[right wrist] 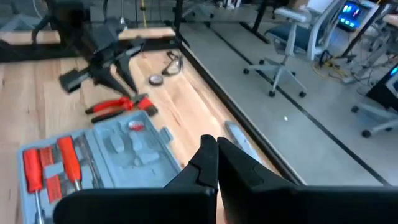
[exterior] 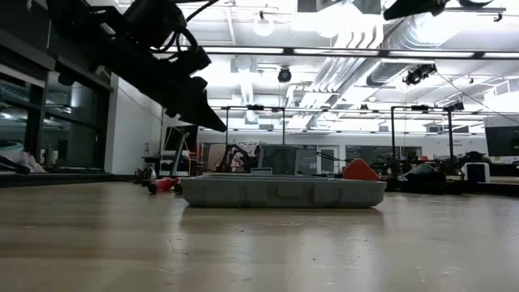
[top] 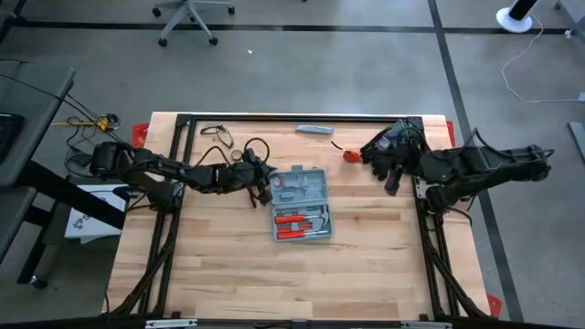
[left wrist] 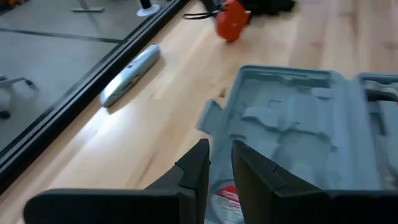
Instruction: Prefit tool cases
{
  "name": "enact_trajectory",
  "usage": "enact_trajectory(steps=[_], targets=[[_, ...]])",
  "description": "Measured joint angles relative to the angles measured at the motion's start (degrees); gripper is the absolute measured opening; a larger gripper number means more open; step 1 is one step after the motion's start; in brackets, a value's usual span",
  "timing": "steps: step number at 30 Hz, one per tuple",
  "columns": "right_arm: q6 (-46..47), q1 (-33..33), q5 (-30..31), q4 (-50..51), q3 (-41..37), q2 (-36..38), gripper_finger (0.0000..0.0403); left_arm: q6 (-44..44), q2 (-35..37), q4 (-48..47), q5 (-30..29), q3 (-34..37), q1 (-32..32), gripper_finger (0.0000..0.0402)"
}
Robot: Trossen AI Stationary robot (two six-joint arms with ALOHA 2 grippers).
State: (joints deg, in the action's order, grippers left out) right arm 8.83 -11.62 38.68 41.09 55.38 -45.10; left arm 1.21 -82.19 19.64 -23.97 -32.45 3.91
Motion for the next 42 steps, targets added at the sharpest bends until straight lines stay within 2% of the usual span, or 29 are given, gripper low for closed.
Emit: enact_trajectory(steps=[4, 7, 12, 21, 28, 37, 42], targets=[[1.4, 0.0, 0.4, 1.0, -0.7, -0.5, 0.0000, 0.0, 0.0, 0.0, 0.0, 0.0, 2.1, 0.0060], [-0.7, 0.0, 0.4, -2.1, -5.0, 0.3, 0.0000, 0.0, 0.0, -0.1, 1.0, 0.0, 3.3, 0.0060], [-1.3, 0.1, 0.3, -11.0, -13.1, 5.2, 0.0000, 0.0, 0.0, -0.4, 3.4, 0.0, 4.0, 0.0060], [2.5, 0.1, -0.2, -22.5, -25.8, 15.9, 0.0000, 0.0, 0.0, -0.5, 3.4, 0.0, 4.0, 0.0060], [2.7, 0.1, -3.4, -38.0, -34.5, 18.2, 0.0000, 0.0, -0.4, -0.4, 3.3, 0.0, 5.2, 0.0060], [4.0, 0.1, -3.4, -48.4, -42.9, 18.1, 0.0000, 3.6, -8.3, 1.2, 4.5, 0.0, 8.3, 0.0060], [6.5, 0.1, -3.3, -48.8, -44.7, 18.1, 0.0000, 3.9, -13.5, 8.7, 5.9, 0.0, 8.5, 0.0060]])
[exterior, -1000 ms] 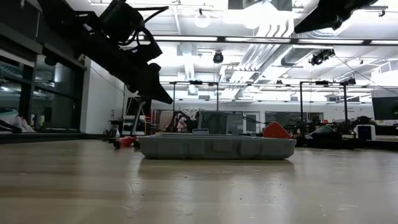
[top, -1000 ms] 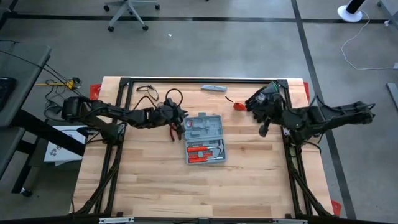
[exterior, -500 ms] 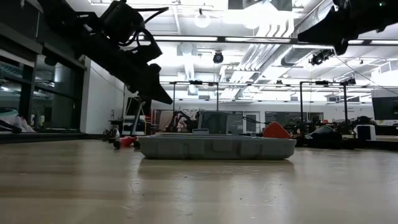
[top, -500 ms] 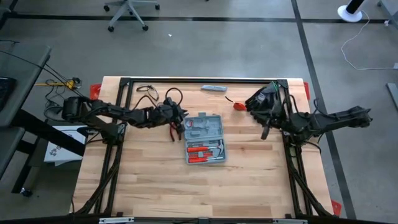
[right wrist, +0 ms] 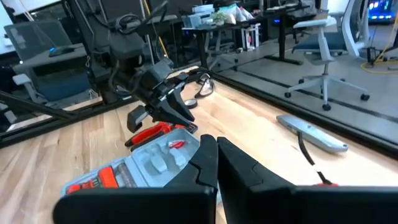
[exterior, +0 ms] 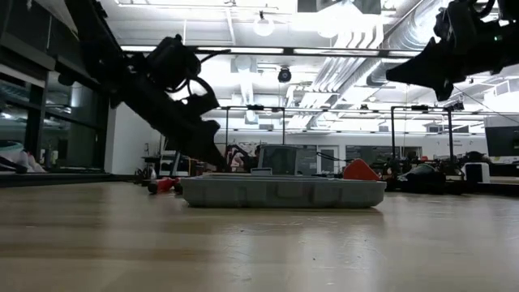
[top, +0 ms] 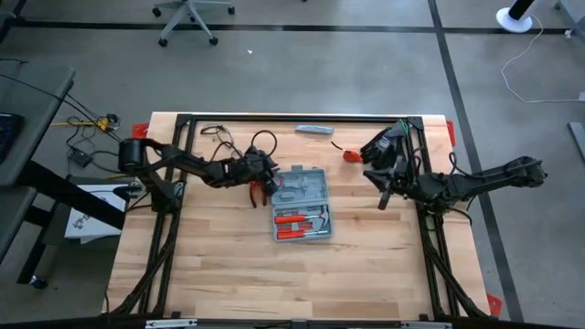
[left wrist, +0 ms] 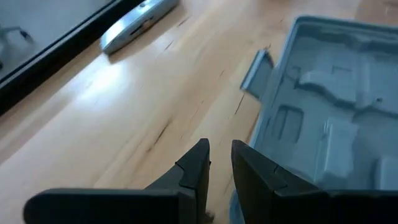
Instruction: Prefit tool cases
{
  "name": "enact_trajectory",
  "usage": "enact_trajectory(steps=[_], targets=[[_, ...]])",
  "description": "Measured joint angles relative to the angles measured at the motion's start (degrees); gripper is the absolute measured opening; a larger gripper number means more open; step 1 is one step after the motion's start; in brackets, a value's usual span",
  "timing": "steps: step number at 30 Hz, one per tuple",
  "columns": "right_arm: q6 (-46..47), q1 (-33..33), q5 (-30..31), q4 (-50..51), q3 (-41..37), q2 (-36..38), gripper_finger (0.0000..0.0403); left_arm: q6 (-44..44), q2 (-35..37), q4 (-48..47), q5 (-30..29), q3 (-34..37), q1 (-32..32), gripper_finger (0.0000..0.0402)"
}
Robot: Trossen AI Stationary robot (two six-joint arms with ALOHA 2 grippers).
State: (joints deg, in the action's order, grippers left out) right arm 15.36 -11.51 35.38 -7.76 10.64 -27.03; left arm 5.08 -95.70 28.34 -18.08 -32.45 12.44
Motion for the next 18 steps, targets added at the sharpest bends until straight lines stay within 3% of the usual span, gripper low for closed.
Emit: enact_trajectory(steps=[5, 11, 18], targets=[[1.9, 0.0, 0.1, 0.6, -0.4, 0.0, 0.0000, -0.7, -3.8, 5.7, 0.6, -0.1, 0.1, 0.0060], [2.2, 0.0, 0.1, 0.7, -0.4, 0.0, 0.0000, 1.5, -7.9, 6.2, 9.3, -2.5, 1.0, 0.0060], [2.2, 0.0, 0.2, 1.1, -0.4, 0.0, 0.0000, 1.0, -10.4, 6.1, 13.6, -5.6, 0.5, 0.0060]])
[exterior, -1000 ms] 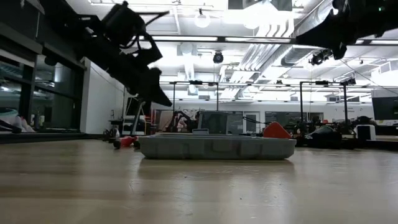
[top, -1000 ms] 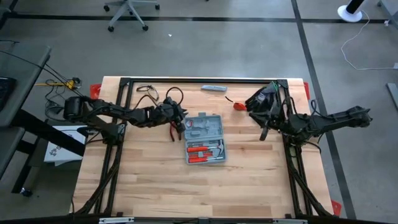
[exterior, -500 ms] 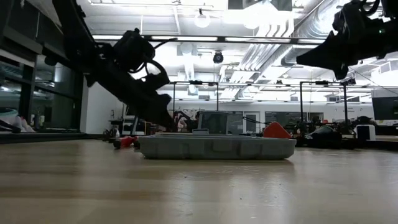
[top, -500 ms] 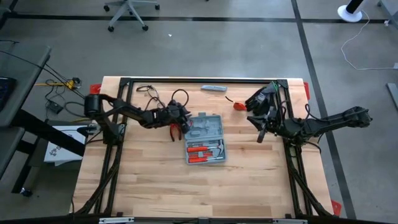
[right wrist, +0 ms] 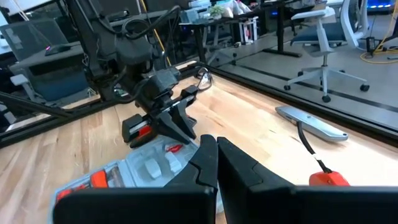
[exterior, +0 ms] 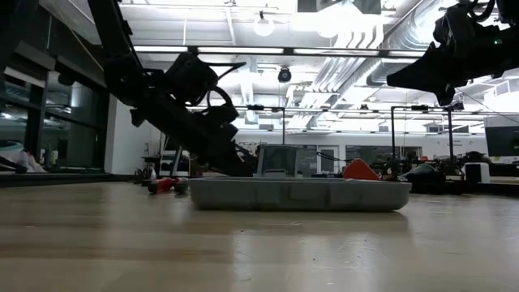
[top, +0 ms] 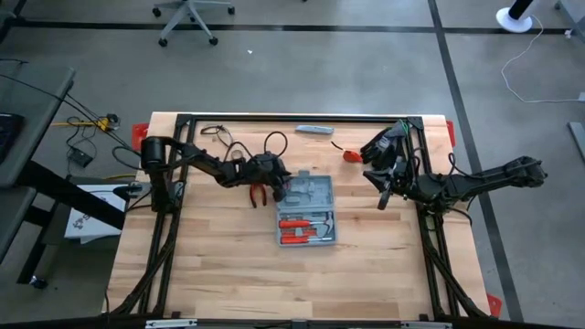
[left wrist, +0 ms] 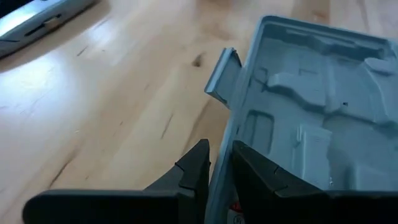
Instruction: Prefit tool cases
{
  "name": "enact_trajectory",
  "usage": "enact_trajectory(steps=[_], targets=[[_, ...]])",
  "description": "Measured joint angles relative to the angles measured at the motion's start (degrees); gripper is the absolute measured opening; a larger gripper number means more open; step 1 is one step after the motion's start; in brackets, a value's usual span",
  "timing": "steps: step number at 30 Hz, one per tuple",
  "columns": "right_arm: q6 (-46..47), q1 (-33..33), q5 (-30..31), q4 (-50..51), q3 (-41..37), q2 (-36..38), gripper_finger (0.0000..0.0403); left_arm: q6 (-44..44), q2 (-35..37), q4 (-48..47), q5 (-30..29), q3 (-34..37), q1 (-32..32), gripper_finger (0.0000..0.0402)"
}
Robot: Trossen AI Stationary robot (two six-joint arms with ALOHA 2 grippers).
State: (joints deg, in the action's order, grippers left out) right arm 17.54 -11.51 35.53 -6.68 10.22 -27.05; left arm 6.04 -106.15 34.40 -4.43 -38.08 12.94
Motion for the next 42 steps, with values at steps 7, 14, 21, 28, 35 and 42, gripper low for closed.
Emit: enact_trajectory(steps=[7, 14, 21, 28, 35, 42], targets=[[0.0, 0.0, 0.0, 0.1, 0.0, 0.0, 0.0000, -3.4, 2.2, -0.5, 0.0, -1.1, -0.3, 0.0060], [0.0, 0.0, 0.0, 0.9, 0.0, 0.0, 0.0000, -7.1, 9.8, -3.5, -0.1, -1.1, -0.2, 0.0060], [0.0, 0.0, 0.0, 1.4, 0.0, 0.0, 0.0000, -8.8, 19.8, -19.7, 0.5, -1.2, 5.5, 0.0060], [0.0, 0.0, 0.0, 1.4, 0.0, 0.0, 0.0000, -6.3, 22.4, -38.4, 19.1, -7.7, 21.1, 0.0068], [0.5, 0.0, -0.1, 1.4, 0.0, 0.0, 0.0000, -10.2, 16.1, -49.1, 27.5, -16.6, 28.0, 0.0111], [0.4, 0.0, -0.3, 1.8, 0.0, 0.0, 0.0000, -17.1, 3.5, -63.9, 29.5, -24.8, 29.9, 0.0159]])
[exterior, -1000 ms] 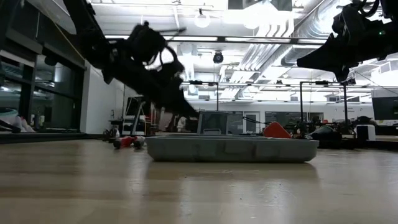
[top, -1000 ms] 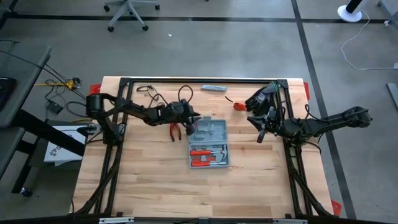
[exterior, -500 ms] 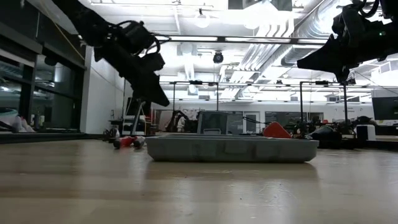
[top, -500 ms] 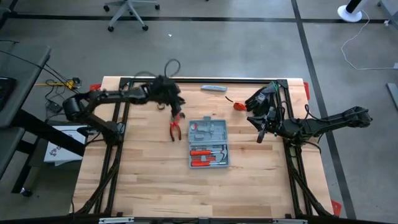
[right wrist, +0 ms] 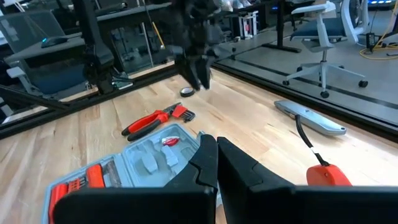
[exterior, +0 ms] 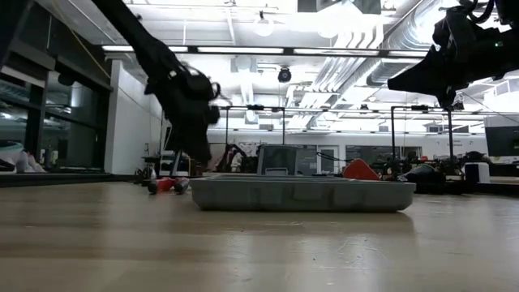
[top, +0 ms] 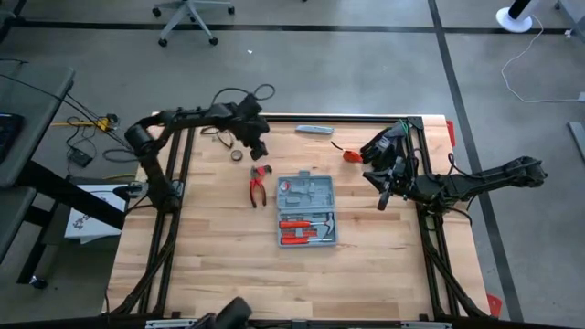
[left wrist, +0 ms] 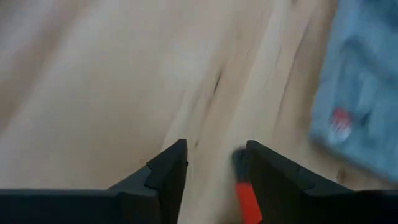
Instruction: Prefit tool cases
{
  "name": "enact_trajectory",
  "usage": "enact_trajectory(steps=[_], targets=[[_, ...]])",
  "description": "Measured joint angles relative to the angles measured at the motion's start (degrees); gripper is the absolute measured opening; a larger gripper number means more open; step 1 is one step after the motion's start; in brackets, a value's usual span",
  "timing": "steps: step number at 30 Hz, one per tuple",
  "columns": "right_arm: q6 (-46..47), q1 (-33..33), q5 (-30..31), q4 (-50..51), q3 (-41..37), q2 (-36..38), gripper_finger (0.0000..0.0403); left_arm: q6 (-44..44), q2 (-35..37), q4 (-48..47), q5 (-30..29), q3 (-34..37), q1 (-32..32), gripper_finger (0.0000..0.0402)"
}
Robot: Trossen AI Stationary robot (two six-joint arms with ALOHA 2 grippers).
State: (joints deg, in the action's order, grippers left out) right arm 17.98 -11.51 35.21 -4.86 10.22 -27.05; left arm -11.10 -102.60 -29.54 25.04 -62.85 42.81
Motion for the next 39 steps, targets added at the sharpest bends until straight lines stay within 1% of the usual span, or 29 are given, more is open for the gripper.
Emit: enact_trajectory(steps=[2, 6, 9, 12, 15, 23, 25, 28, 30, 37, 39], targets=[[0.0, 0.0, -0.1, 0.0, 0.0, 0.0, 0.0000, -2.6, -3.5, -4.4, -0.1, -2.7, 0.1, 0.0169], [0.0, 0.0, -0.1, 0.0, 0.0, 0.0, 0.0000, -4.8, -8.2, -10.6, -0.2, -9.2, 1.1, 0.0184], [0.1, 0.0, -0.2, 0.6, 0.0, 0.0, 0.0000, -5.6, -10.3, -15.1, -0.5, -12.7, 1.7, 0.0191], [1.3, 0.0, -0.2, 1.8, 0.0, 0.0, 0.0000, -6.8, -11.1, -19.4, -2.2, -15.2, 2.2, 0.0193], [1.7, 0.0, -0.2, 3.0, 0.0, 0.0, 0.0000, -8.1, -11.4, -22.3, -4.4, -15.6, 2.6, 0.0193], [1.5, 0.0, -0.2, 3.2, 0.0, 0.0, 0.0000, -8.1, -11.5, -23.1, -3.2, -15.6, 2.6, 0.0193], [1.6, 0.0, -0.2, 3.2, 0.0, 0.0, 0.0000, -7.9, -11.5, -23.4, -2.4, -15.6, 2.4, 0.0193], [1.6, 0.0, -0.2, 3.2, 0.0, 0.0, 0.0000, -7.1, -12.2, -23.9, 1.4, -15.6, 2.2, 0.0193], [1.6, 0.0, -0.2, 3.2, 0.0, 0.0, 0.0000, -7.1, -13.0, -24.7, 2.0, -15.6, 2.1, 0.0193], [1.5, 0.0, -0.2, 3.2, 0.0, 0.0, 0.0000, -7.1, -15.1, -27.3, -0.1, -15.6, 1.7, 0.0193], [1.5, 0.0, -0.2, 3.4, 0.0, 0.0, 0.0000, -7.1, -15.2, -27.3, 0.1, -15.6, 1.7, 0.0193]])
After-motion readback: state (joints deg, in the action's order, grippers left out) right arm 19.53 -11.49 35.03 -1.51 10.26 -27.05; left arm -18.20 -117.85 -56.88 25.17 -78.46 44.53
